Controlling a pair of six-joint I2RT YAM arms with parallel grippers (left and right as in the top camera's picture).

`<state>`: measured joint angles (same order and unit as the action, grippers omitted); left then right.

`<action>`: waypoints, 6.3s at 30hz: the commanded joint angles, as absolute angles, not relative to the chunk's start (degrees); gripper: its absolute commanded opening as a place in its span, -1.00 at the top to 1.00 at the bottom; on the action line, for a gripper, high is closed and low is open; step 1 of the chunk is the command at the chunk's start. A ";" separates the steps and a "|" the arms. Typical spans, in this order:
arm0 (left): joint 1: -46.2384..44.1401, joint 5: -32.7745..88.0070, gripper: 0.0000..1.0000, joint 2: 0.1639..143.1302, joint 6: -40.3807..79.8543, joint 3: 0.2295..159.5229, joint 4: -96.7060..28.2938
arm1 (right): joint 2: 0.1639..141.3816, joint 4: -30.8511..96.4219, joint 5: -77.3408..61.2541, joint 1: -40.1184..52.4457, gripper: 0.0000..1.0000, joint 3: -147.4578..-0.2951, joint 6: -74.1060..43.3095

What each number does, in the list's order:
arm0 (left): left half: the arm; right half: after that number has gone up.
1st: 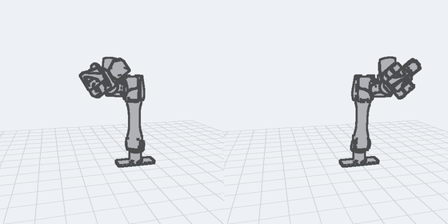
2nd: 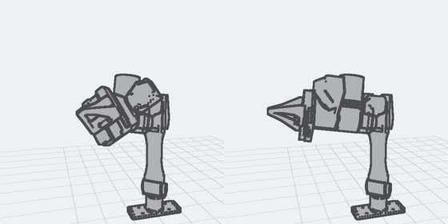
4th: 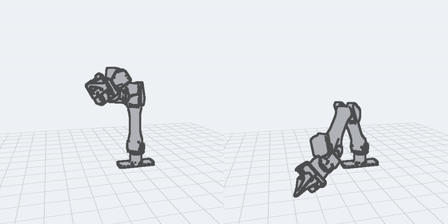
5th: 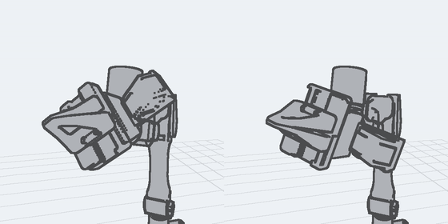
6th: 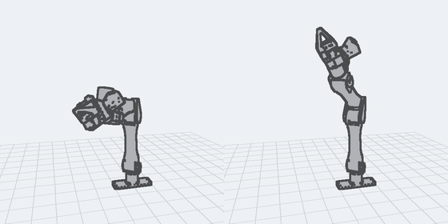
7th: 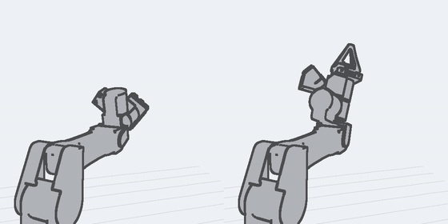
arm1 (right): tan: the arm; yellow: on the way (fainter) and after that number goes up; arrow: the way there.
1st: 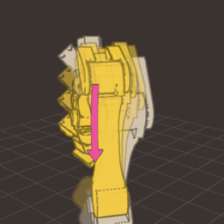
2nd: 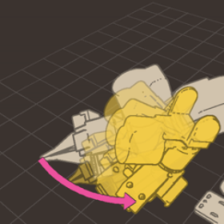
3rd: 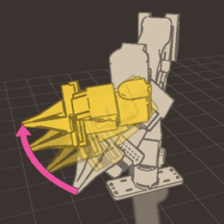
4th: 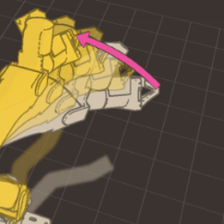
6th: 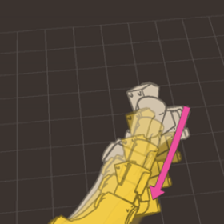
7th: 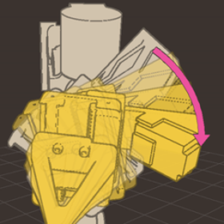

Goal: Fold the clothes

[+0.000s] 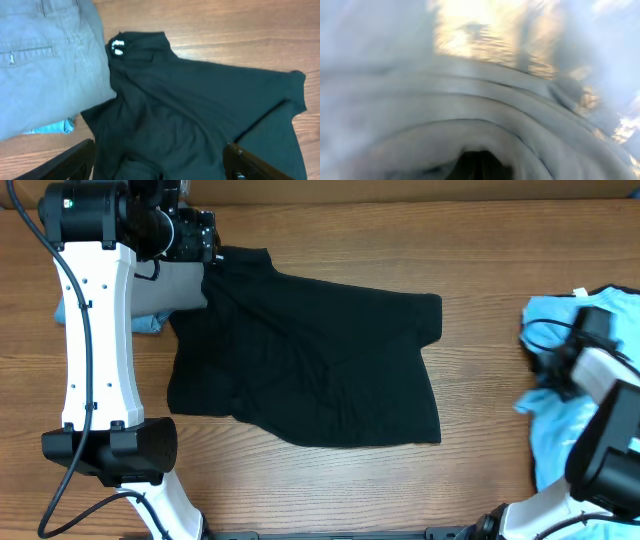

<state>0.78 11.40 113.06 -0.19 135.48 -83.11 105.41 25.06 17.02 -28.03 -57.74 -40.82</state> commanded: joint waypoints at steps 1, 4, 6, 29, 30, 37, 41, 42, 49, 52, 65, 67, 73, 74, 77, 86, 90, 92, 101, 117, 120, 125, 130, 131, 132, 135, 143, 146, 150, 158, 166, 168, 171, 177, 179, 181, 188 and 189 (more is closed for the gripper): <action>0.73 12.01 -0.68 111.96 -1.32 136.14 -83.94 | 106.30 24.14 16.32 -31.62 0.90 -58.70 -34.96; 0.73 11.86 -0.68 111.96 -1.32 136.14 -84.20 | 105.67 27.20 8.38 -33.26 0.88 -62.92 -32.49; 0.73 11.84 -0.68 111.94 -1.32 136.14 -84.36 | 104.64 30.06 5.43 -33.28 0.84 -65.76 -32.47; 1.52 5.17 -1.00 111.22 -1.37 136.14 -95.96 | 102.94 34.50 -7.16 -3.70 -0.16 -72.58 -22.04; 1.52 4.99 -1.00 111.22 -1.34 136.14 -95.90 | 104.79 32.27 -6.42 -2.96 -0.23 -72.58 -22.04; 1.48 4.91 -1.00 111.24 -1.32 136.14 -95.09 | 115.57 18.68 -6.66 -2.20 -0.35 -72.60 -21.04; 1.48 4.95 -1.00 111.24 -1.28 136.14 -95.09 | 119.50 14.66 -13.87 -2.11 -0.35 -72.60 -17.52; 1.48 4.93 -1.00 111.24 -1.30 136.14 -95.02 | 120.05 14.52 -14.79 -1.96 -0.35 -72.60 -17.54; 1.48 4.97 -1.00 111.24 -1.26 136.14 -94.00 | 121.30 15.51 -15.07 -0.58 -0.09 -72.60 -17.52; 1.48 5.13 -1.00 111.24 -1.08 136.14 -94.02 | 121.32 15.46 -15.07 -0.60 0.24 -72.60 -17.52; 1.48 6.02 -1.00 111.26 -0.16 136.14 -93.73 | 121.10 10.09 -12.67 -3.11 0.92 -75.64 -17.98; 1.48 6.00 -1.00 111.24 -0.19 136.14 -93.78 | 121.08 10.13 -11.64 -5.61 0.92 -79.96 -18.44; 1.48 6.09 -1.00 111.24 0.47 136.14 -93.78 | 121.08 9.56 -16.95 -12.27 0.92 -92.73 -19.94; 1.48 6.09 -1.00 111.24 0.47 136.14 -93.80 | 121.08 9.80 -18.22 -12.88 0.92 -94.11 -19.94; 1.45 6.61 -1.00 111.24 0.43 136.14 -94.04 | 121.08 13.45 -19.38 -13.82 0.78 -96.47 -19.92; 1.45 7.07 -1.00 111.24 0.38 136.14 -94.28 | 120.66 30.52 -19.44 -14.02 -0.72 -96.51 -19.46; 1.45 7.03 -1.00 111.26 -0.01 135.55 -94.56 | 118.69 37.19 -19.90 -14.00 -0.65 -96.51 -19.49; 1.45 7.03 -1.00 111.26 -0.01 134.10 -95.09 | 117.25 39.55 -21.50 -13.89 -0.64 -96.51 -19.35; 1.32 8.75 -0.76 111.26 4.32 108.42 -89.47 | 105.21 49.56 -28.38 -13.78 -0.63 -96.51 -15.99; 0.95 16.56 0.12 111.26 6.35 68.23 -54.19 | 100.05 64.75 -23.11 -11.07 -0.69 -91.13 -16.49; 0.93 16.60 0.27 111.26 7.84 64.10 -49.15 | 100.09 64.69 -22.90 -11.09 -0.69 -89.30 -16.53; 1.19 15.70 0.91 111.24 8.95 61.67 -51.62 | 100.09 63.90 -15.55 -11.53 -0.77 -83.94 -22.06; 3.16 5.61 0.92 111.04 15.92 61.65 -60.73 | 100.12 60.60 -13.54 -13.10 -0.82 -74.35 -25.76; 3.68 4.25 0.92 111.04 15.90 61.65 -61.58 | 100.12 59.92 -13.56 -13.28 -0.81 -72.12 -26.09; 4.16 4.03 0.91 111.04 15.81 61.65 -62.06 | 100.12 59.24 -13.52 -13.32 -0.80 -70.00 -26.24; 4.71 4.45 0.91 111.04 15.62 61.65 -62.11 | 100.12 57.78 -13.32 -13.30 -0.77 -65.08 -26.22; 4.71 4.29 0.80 111.04 15.64 61.67 -59.96 | 100.12 57.76 -4.10 -13.32 -0.72 -57.80 -31.66; 4.71 4.23 0.80 111.04 15.25 61.67 -59.94 | 100.12 52.64 -4.03 -13.32 -0.61 -54.59 -32.21; 4.78 3.97 0.82 111.04 14.20 61.67 -60.01 | 100.14 48.12 -3.49 -13.34 0.48 -51.11 -35.92; 7.33 -2.96 0.91 110.89 13.91 61.67 -63.66 | 95.85 60.99 4.82 -14.74 0.92 -53.89 -36.29; 10.76 -4.73 0.81 110.89 13.72 61.67 -64.93 | 90.96 66.37 11.99 -14.83 0.92 -53.98 -39.05; 10.74 -4.45 0.77 110.89 13.69 61.67 -65.54 | 90.96 66.81 11.97 -14.83 0.92 -53.98 -39.05; 10.74 -4.43 0.73 110.87 13.69 61.67 -66.59 | 90.96 67.70 11.99 -14.83 0.92 -53.98 -39.03; 10.74 -2.96 -0.01 110.85 12.82 63.94 -69.69 | 90.96 67.90 11.73 -14.83 0.48 -54.35 -39.03; 10.74 -2.94 -0.13 110.74 12.60 65.67 -70.91 | 90.96 67.85 10.07 -14.83 0.01 -55.29 -38.04; 10.74 -2.96 -0.08 110.43 11.73 68.49 -72.53 | 90.87 67.81 6.63 -14.83 -0.11 -57.25 -34.76; 10.33 4.56 0.14 108.60 8.27 81.91 -72.71 | 90.85 64.93 -4.43 -14.81 -0.16 -66.98 -27.51; 9.93 8.23 0.32 108.57 6.66 83.31 -70.61 | 90.85 62.43 -9.13 -14.66 -0.15 -68.12 -24.93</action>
<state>10.28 -0.51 110.10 11.68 78.17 -73.34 92.01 65.58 1.45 -14.63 -63.66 -31.44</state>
